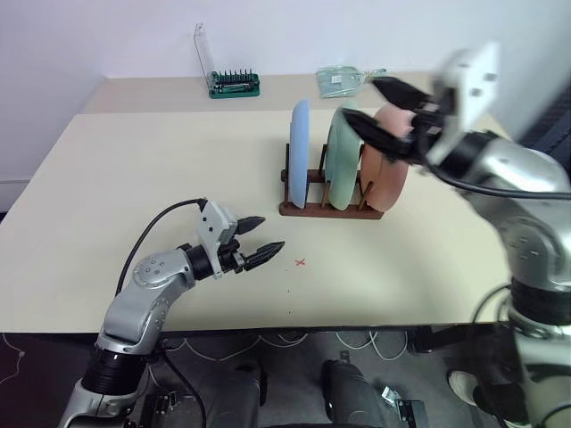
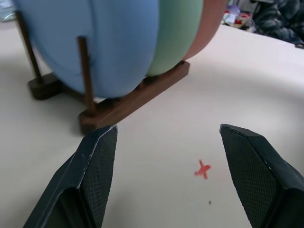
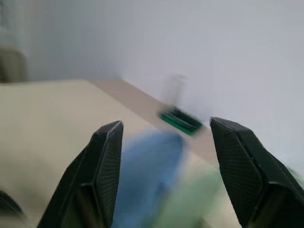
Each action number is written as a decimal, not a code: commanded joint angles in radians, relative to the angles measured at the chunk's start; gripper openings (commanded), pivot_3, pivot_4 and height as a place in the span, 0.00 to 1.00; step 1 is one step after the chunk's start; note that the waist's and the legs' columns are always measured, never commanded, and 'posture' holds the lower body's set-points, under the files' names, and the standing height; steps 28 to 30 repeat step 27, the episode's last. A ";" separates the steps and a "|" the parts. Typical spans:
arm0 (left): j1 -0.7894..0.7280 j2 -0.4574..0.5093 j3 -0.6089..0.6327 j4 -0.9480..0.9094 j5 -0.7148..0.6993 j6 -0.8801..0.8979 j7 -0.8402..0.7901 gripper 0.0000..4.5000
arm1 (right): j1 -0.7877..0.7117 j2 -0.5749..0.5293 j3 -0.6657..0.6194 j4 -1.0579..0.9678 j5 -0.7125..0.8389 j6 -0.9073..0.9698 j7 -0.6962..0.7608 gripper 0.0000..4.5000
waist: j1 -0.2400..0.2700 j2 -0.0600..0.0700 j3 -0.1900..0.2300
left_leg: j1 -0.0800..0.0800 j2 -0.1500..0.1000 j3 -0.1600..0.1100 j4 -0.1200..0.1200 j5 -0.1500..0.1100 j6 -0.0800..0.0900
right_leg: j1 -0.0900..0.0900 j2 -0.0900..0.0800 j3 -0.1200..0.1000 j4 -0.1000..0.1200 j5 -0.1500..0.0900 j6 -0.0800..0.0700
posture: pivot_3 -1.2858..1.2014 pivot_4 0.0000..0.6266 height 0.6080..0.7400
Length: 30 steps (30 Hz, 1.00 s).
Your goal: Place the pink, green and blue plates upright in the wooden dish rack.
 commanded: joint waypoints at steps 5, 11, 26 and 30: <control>0.007 0.079 0.106 0.104 0.028 -0.069 -0.016 0.79 | 0.450 -0.072 -0.223 0.100 -0.072 -0.152 0.276 0.65 | -0.017 0.004 -0.001 | 0.002 0.001 0.004 0.000 0.000 0.001 | -0.001 0.000 0.002 0.002 0.000 0.000 | 0.52 0.24 1.00; 0.024 0.101 0.183 0.251 0.063 -0.177 0.013 0.79 | 0.484 0.020 -0.112 0.271 -0.223 -0.307 0.222 0.65 | -0.026 0.004 -0.001 | 0.004 0.004 0.005 0.000 -0.001 0.001 | 0.000 0.001 0.002 0.002 -0.001 -0.003 | 0.52 0.24 1.00; 0.100 0.095 0.236 0.202 0.053 -0.195 0.060 0.79 | 0.366 0.058 -0.027 0.553 -0.318 -0.564 0.258 0.65 | -0.022 0.003 -0.001 | 0.002 0.001 0.003 0.001 0.000 0.000 | 0.000 0.000 0.002 0.002 0.000 0.000 | 0.52 0.24 1.00; 0.099 0.094 0.234 0.202 0.056 -0.196 0.065 0.79 | 0.349 0.059 -0.022 0.574 -0.324 -0.577 0.255 0.65 | -0.022 0.003 -0.001 | 0.002 0.001 0.003 0.001 0.000 0.000 | 0.000 0.000 0.002 0.002 0.000 0.000 | 0.52 0.24 1.00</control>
